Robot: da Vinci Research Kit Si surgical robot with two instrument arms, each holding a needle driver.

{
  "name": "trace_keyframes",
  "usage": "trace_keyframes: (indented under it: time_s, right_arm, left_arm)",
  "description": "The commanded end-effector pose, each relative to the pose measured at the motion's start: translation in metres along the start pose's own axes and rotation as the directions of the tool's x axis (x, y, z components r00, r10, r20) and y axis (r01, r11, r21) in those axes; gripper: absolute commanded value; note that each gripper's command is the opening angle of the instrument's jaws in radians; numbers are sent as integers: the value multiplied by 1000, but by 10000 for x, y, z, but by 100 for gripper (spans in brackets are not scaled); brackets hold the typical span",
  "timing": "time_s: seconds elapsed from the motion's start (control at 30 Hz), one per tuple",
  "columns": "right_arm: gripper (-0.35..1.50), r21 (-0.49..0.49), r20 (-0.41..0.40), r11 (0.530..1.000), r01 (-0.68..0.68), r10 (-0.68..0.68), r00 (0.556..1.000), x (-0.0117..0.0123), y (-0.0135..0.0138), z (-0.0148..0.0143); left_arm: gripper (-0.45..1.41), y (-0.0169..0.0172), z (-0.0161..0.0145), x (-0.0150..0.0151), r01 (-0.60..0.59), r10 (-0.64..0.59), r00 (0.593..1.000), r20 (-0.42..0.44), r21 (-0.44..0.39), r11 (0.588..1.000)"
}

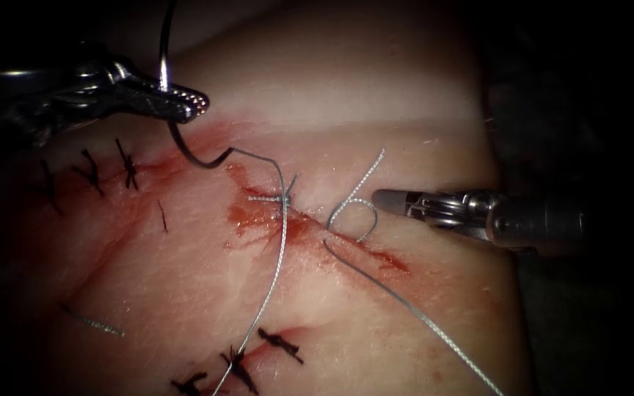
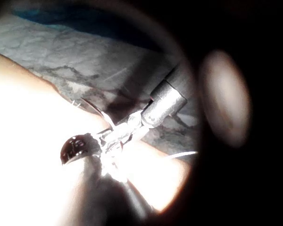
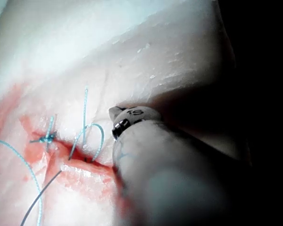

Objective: Wound Closure

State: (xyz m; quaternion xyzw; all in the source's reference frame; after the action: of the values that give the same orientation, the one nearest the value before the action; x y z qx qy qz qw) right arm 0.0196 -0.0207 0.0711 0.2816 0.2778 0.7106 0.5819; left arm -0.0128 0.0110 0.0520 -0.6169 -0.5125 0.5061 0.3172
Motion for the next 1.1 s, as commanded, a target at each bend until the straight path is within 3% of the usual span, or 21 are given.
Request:
trace_keyframes:
  time_s: [0.03,0.3,0.5,0.63,0.83,1.1]
  right_arm:
    - [-35,8,24,1000,2,-3,1000,-8,-3,6]
    - [-35,140,112,990,14,-29,993,-42,-31,10]
    - [-35,246,120,969,22,-53,991,-47,-44,18]
    - [-35,229,115,973,22,-50,992,-43,-43,23]
    - [-35,194,38,976,103,-112,993,-40,-54,38]
    - [-35,227,45,969,95,-108,993,-44,-64,37]
  left_arm:
    - [-45,-6,3,-2,0,0,1000,0,0,1000]
    - [-45,-6,3,-2,6,-6,1000,0,-1,1000]
    - [-45,-5,3,-2,6,-6,1000,0,-1,1000]
    - [-45,-5,4,-2,7,-7,1000,2,1,1000]
    - [-45,-5,4,-2,7,-7,1000,2,1,1000]
    - [-45,-4,4,-1,8,-8,1000,2,1,1000]
